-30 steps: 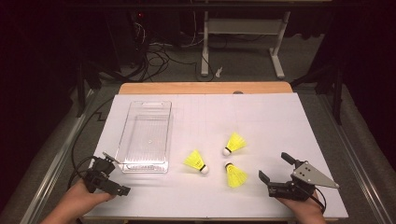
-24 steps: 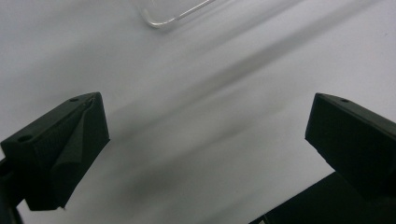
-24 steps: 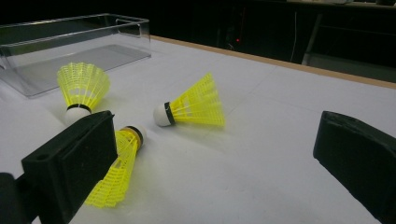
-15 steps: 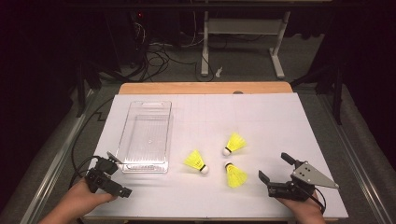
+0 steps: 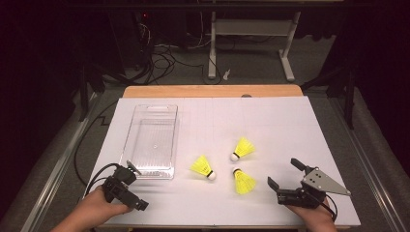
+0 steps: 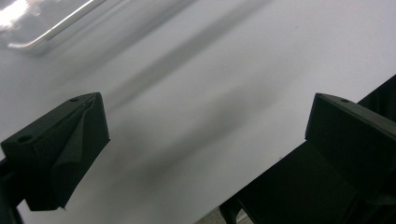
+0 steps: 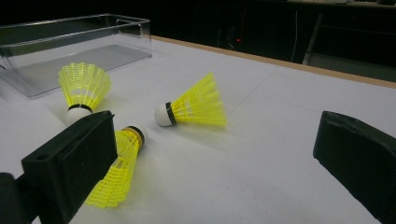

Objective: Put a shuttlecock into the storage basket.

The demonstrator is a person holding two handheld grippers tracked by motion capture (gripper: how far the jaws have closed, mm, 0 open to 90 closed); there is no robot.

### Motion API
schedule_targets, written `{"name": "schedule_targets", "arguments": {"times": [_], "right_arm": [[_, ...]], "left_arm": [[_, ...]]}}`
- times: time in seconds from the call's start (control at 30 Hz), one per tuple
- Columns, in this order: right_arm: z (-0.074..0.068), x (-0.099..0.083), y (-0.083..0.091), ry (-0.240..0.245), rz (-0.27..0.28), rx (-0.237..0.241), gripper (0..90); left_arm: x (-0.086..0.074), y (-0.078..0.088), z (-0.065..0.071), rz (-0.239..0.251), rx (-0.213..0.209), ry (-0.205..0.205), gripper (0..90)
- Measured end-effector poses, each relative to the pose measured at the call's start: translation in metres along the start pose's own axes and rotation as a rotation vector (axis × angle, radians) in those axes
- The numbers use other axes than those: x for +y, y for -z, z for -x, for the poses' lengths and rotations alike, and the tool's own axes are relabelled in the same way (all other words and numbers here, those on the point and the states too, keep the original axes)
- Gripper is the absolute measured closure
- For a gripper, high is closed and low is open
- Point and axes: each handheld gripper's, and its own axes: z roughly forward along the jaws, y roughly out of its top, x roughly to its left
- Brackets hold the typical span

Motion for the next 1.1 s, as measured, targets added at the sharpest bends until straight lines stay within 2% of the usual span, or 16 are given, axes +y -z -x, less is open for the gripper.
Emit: {"name": "schedule_targets", "arguments": {"times": [0.33,0.4,0.9,1.1], "right_arm": [[0.0,0.0,0.0,0.0,0.0,0.007,0.2],[-0.001,0.001,0.0,-0.01,0.004,0.008,0.2],[0.0,0.001,0.001,-0.001,0.009,-0.003,0.2],[0.0,0.002,0.001,0.002,0.009,-0.006,0.2]], "left_arm": [[0.013,-0.004,0.017,-0.018,-0.012,-0.027,0.9],[0.017,-0.005,0.023,-0.025,-0.015,-0.045,0.9],[0.036,-0.012,0.05,-0.06,-0.055,-0.115,1.5],[0.045,-0.014,0.063,-0.053,-0.055,-0.135,0.8]]}}
